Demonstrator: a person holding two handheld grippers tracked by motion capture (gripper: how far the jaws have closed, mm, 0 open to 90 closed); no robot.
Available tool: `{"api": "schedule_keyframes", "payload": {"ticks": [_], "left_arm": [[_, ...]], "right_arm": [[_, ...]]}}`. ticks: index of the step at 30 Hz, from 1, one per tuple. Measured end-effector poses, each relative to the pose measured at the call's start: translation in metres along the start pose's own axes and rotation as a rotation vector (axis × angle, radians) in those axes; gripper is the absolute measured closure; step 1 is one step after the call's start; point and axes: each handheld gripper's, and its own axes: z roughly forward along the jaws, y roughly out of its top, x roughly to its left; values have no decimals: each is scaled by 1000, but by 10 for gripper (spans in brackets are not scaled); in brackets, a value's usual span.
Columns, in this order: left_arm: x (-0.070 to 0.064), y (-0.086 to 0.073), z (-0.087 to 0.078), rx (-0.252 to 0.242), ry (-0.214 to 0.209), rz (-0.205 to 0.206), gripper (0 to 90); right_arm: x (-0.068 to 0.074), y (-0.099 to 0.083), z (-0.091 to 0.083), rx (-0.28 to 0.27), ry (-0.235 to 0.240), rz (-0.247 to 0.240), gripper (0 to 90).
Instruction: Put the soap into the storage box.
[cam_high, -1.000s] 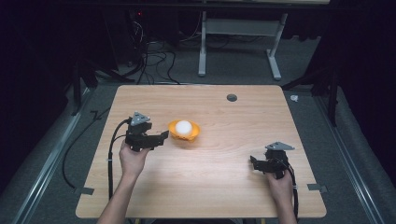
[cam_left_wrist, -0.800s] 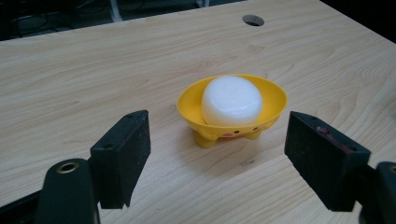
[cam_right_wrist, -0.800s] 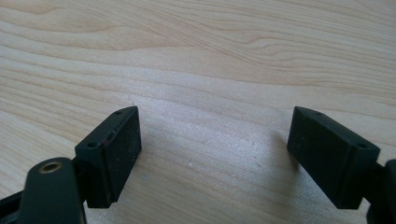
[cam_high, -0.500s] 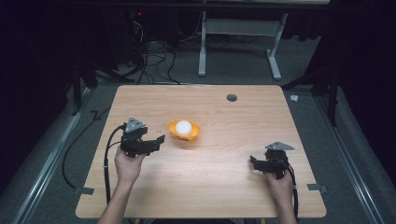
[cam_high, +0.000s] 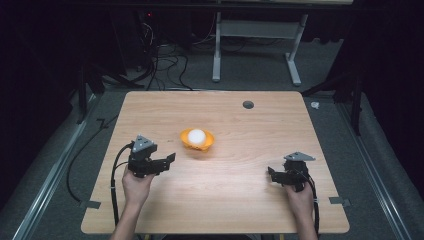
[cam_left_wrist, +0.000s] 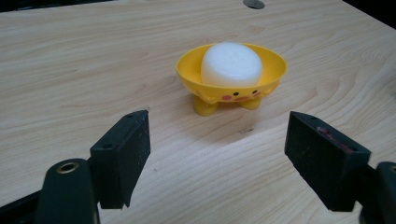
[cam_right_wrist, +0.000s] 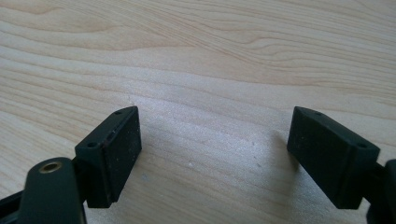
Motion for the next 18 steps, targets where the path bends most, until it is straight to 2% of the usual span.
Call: {"api": "schedule_keyframes", "payload": {"ticks": [3,12,18], "left_arm": [[-1,-3,-5,-13,6,-5,232],[2,-13,-13,-1,20,-15,230],[4,-19,-14,9,13,-25,228]], "right_arm": [[0,0,0,0,0,0,185],[0,0,0,0,-1,2,184],[0,0,0,0,-1,3,185]]}}
